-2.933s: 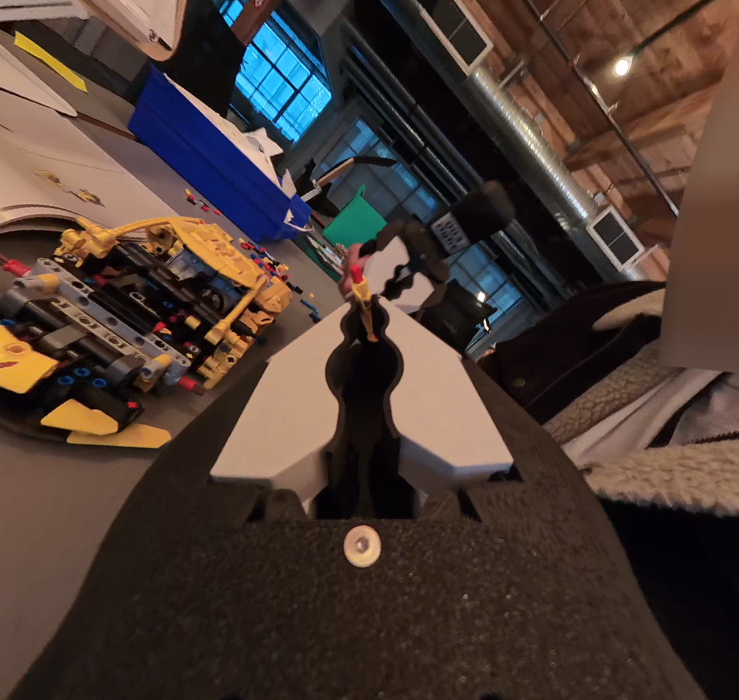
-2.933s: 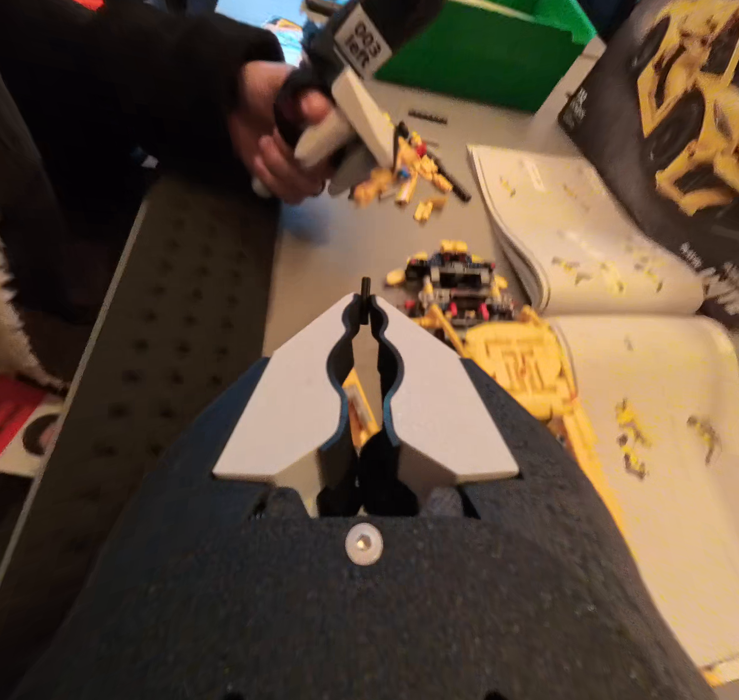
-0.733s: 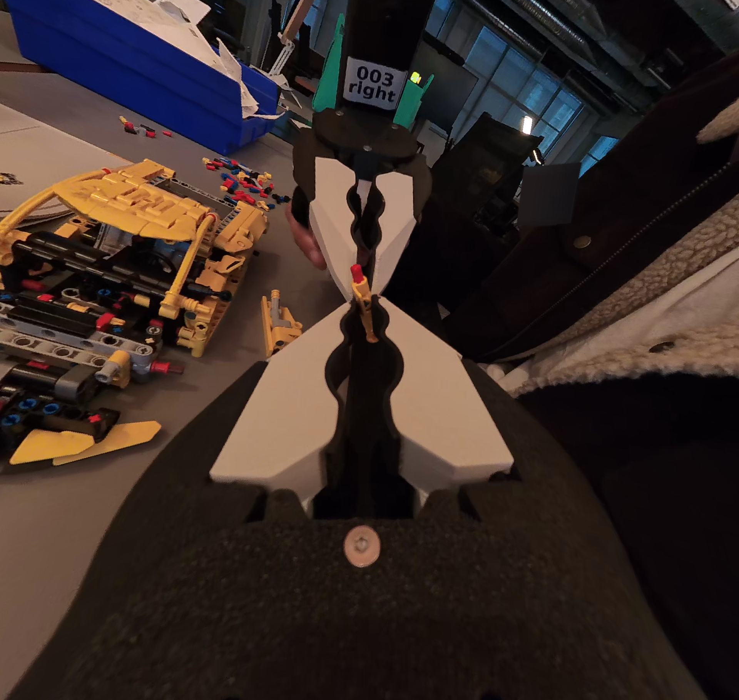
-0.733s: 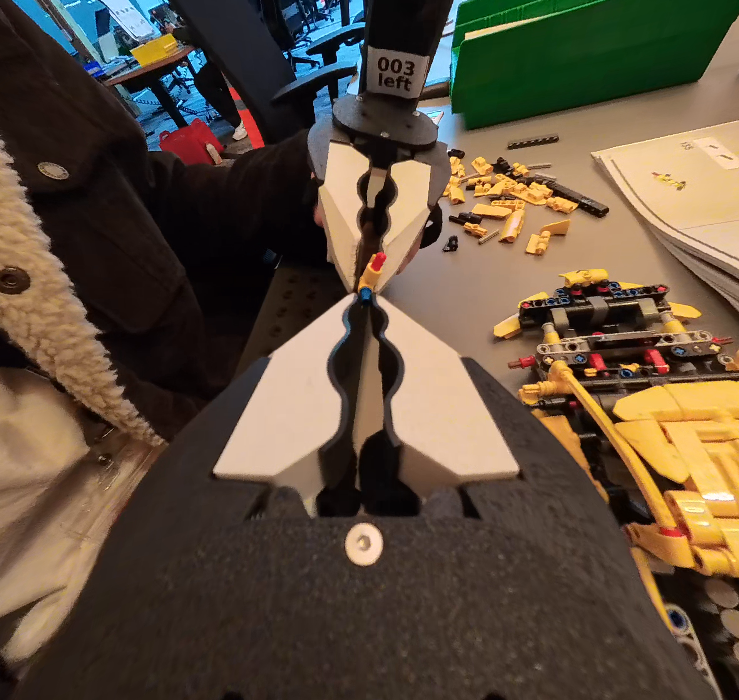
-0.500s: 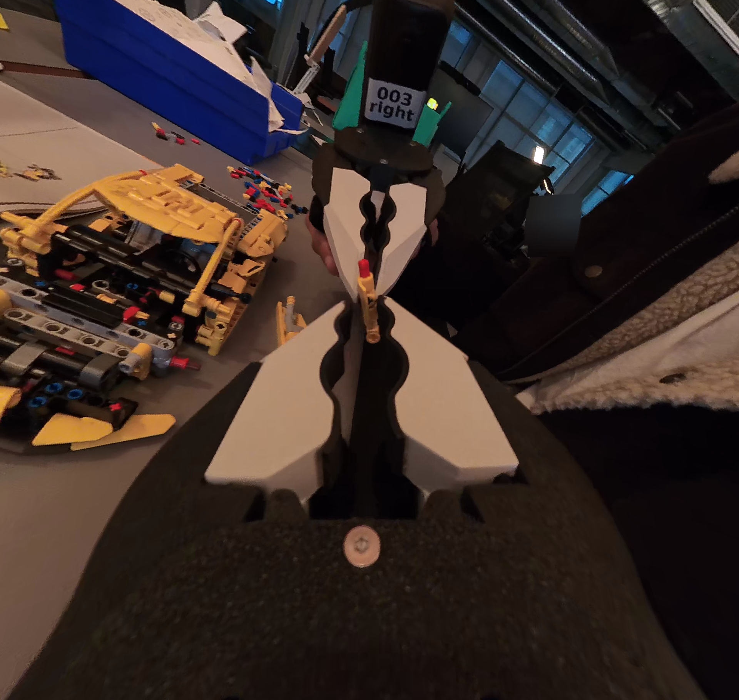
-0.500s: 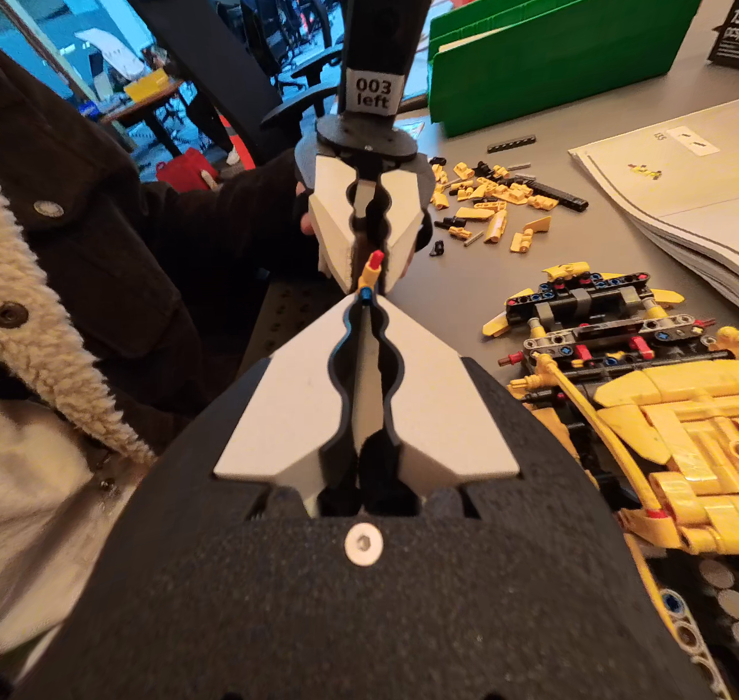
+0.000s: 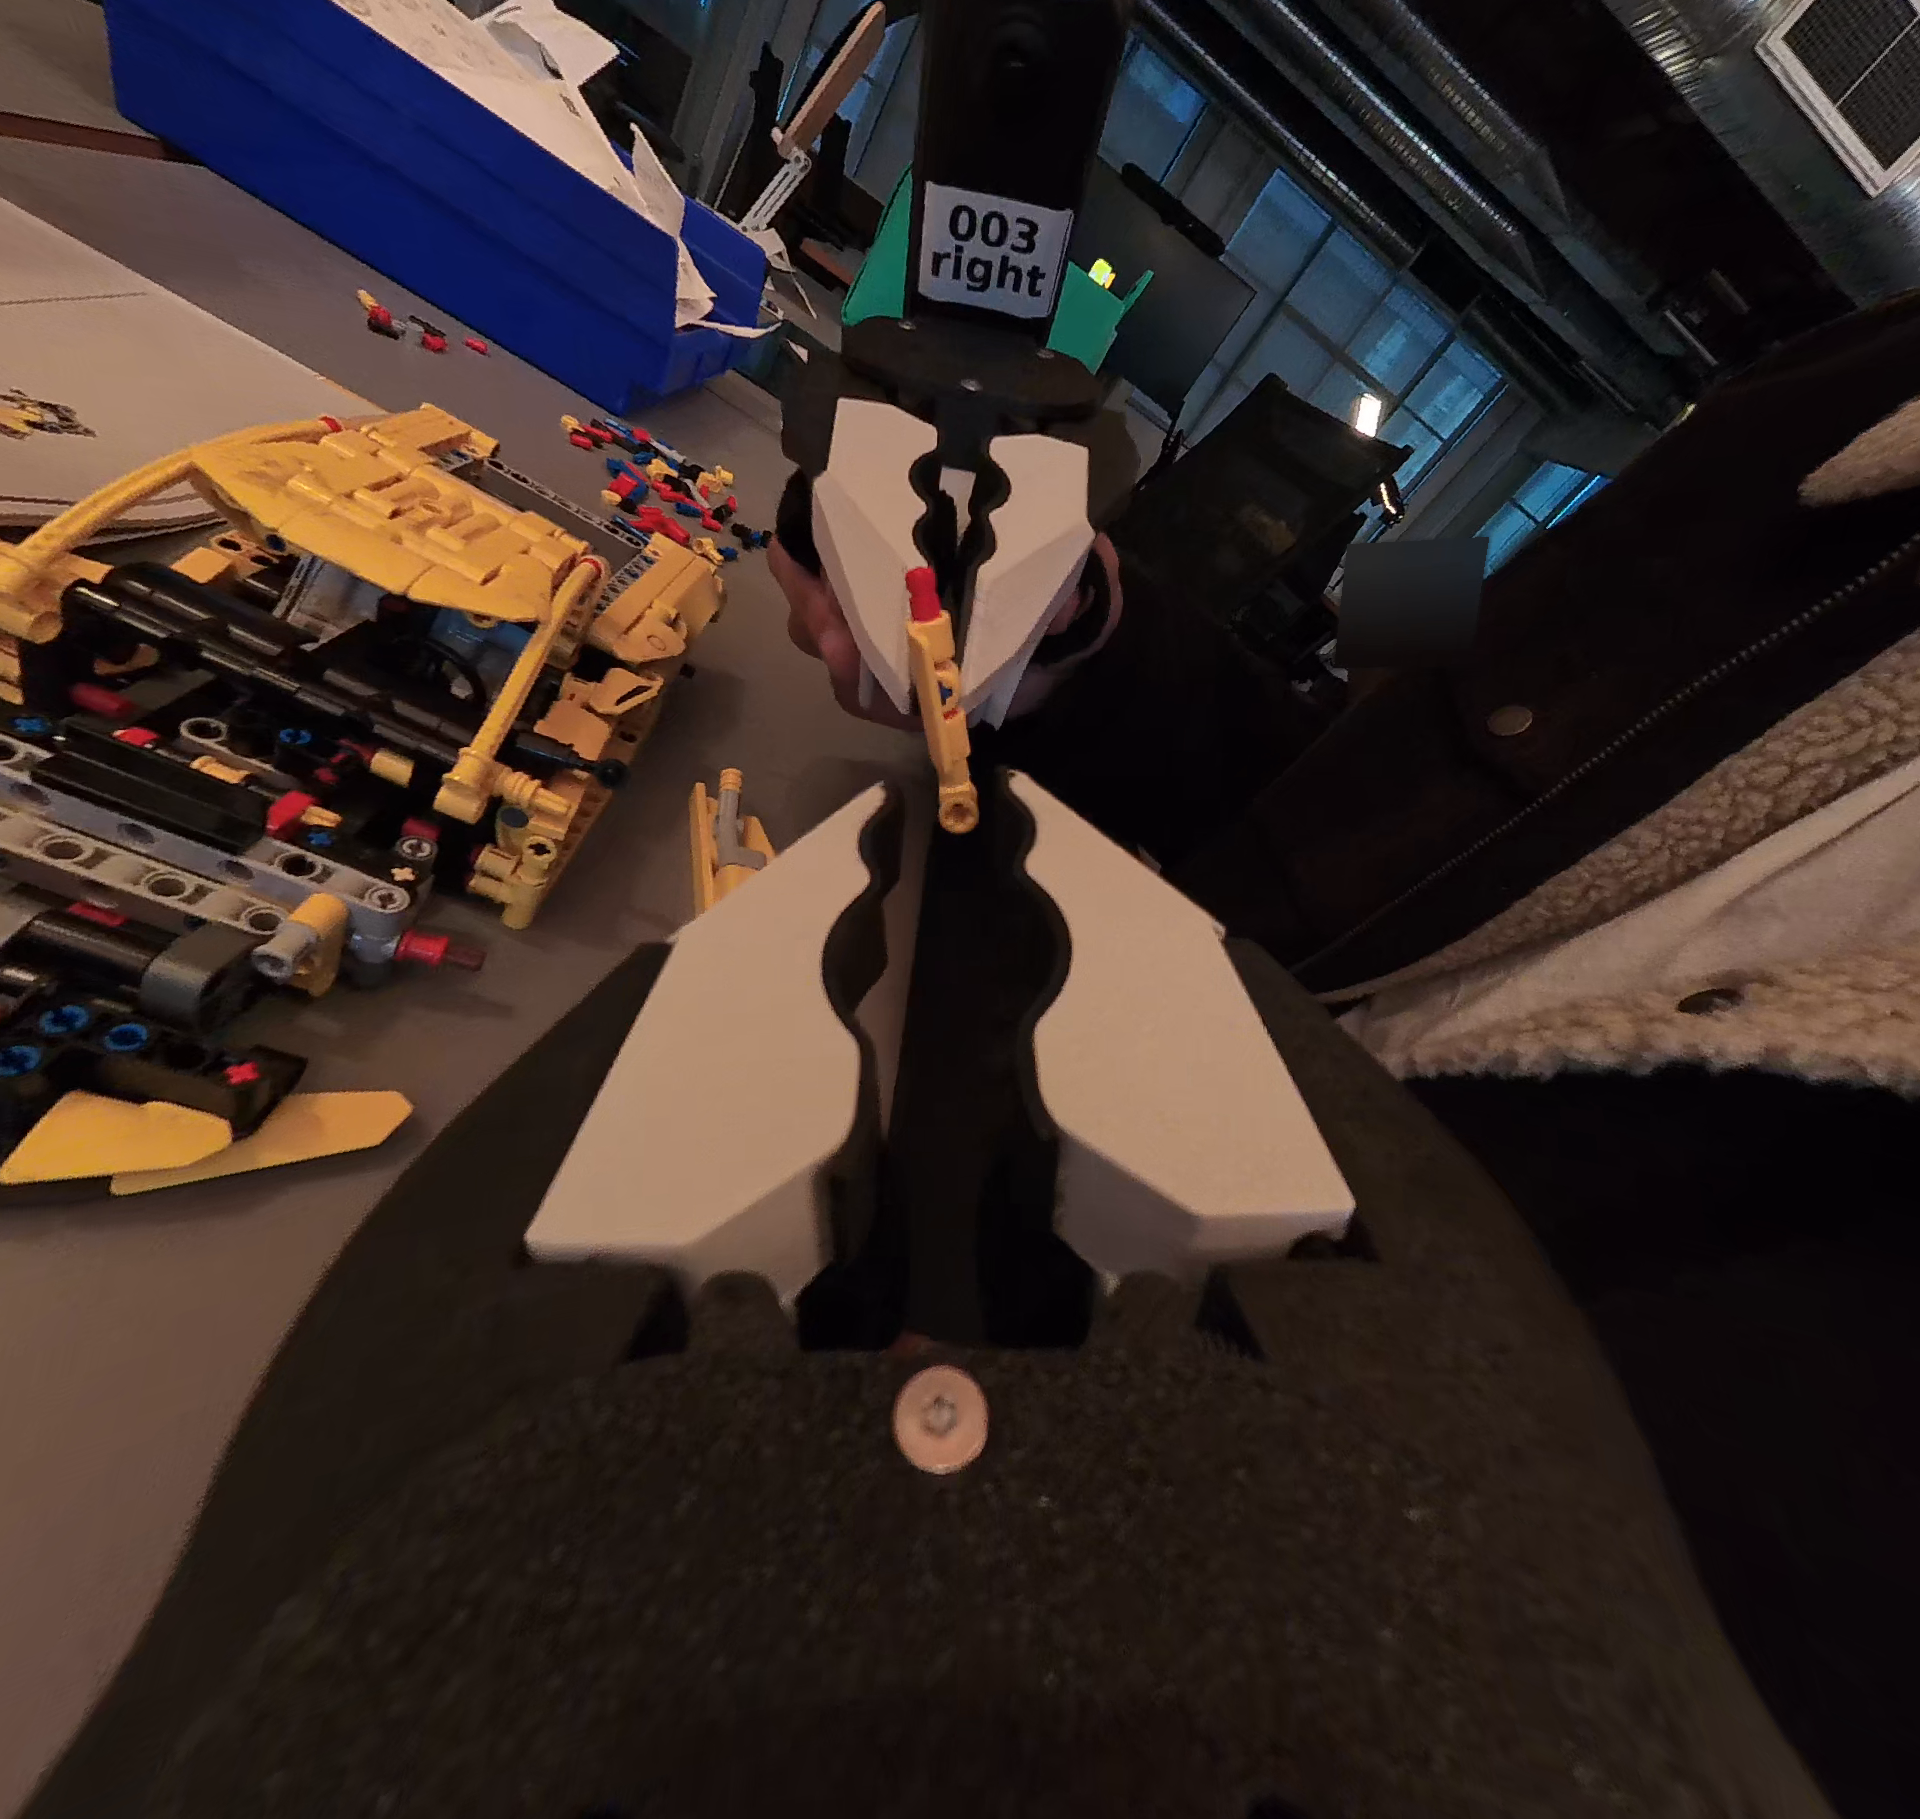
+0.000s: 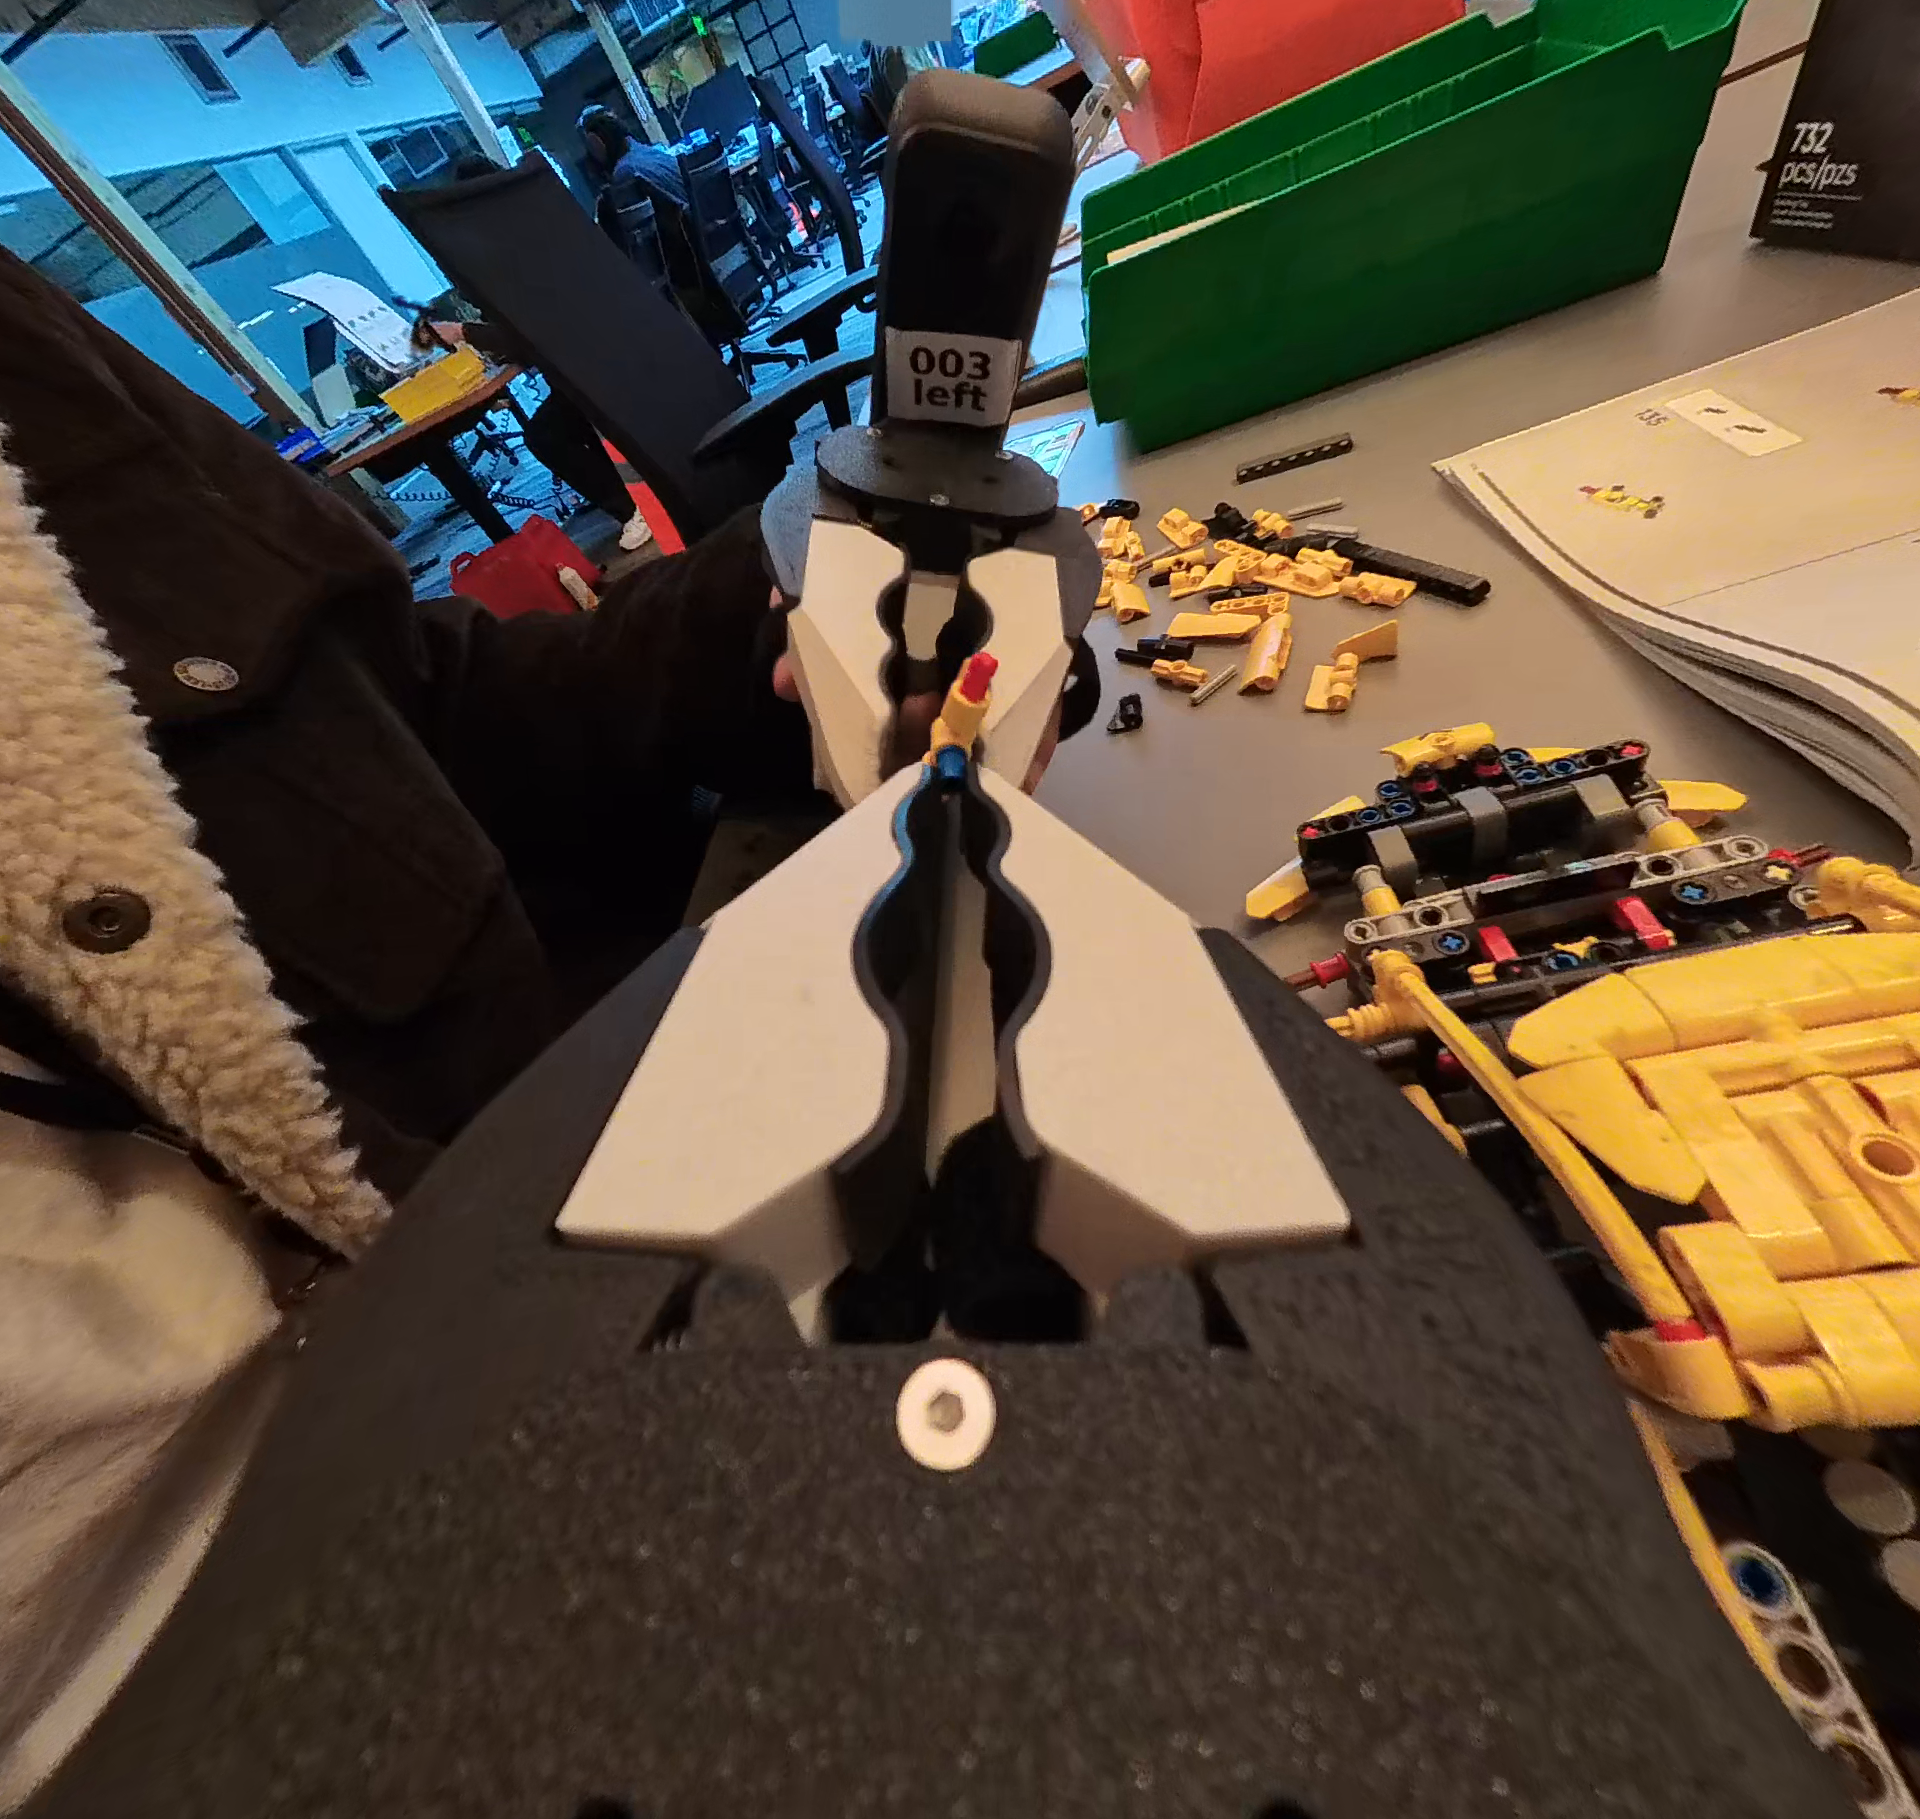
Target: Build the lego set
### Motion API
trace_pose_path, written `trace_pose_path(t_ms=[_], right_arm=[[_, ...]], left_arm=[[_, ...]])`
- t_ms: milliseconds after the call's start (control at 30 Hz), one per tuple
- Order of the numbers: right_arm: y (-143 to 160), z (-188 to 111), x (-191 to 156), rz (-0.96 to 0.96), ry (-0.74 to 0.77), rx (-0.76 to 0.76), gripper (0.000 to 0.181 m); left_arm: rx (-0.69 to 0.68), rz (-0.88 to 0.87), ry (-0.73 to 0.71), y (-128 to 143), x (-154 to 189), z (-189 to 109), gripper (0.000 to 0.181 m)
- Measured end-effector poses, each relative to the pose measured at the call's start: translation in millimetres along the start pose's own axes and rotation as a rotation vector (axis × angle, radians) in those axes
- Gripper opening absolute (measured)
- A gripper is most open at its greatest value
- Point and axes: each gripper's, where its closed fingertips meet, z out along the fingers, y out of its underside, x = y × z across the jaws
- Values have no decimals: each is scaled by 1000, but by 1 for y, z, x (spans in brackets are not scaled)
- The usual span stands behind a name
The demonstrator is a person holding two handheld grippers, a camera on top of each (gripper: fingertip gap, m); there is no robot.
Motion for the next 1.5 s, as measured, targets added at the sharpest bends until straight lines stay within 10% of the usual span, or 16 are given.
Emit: trace_pose_path(t_ms=[267,467,767,867,1100,1500], right_arm=[[1,-6,6,-96,54,-5,16],[94,-19,19,-329,138,-491,22],[118,-3,28,-475,191,-618,6],[111,-7,34,-458,256,-646,4],[-28,-7,-16,-556,332,-239,3],[-9,1,-14,-633,377,-395,3]], left_arm=[[0,29,-13,0,2,-2,6],[90,-50,-17,-14,-5,-13,6],[449,-202,306,-69,27,-57,6],[483,-186,352,-74,35,-64,5],[425,-125,301,-67,37,-54,5],[182,-24,80,-30,16,-18,6]])
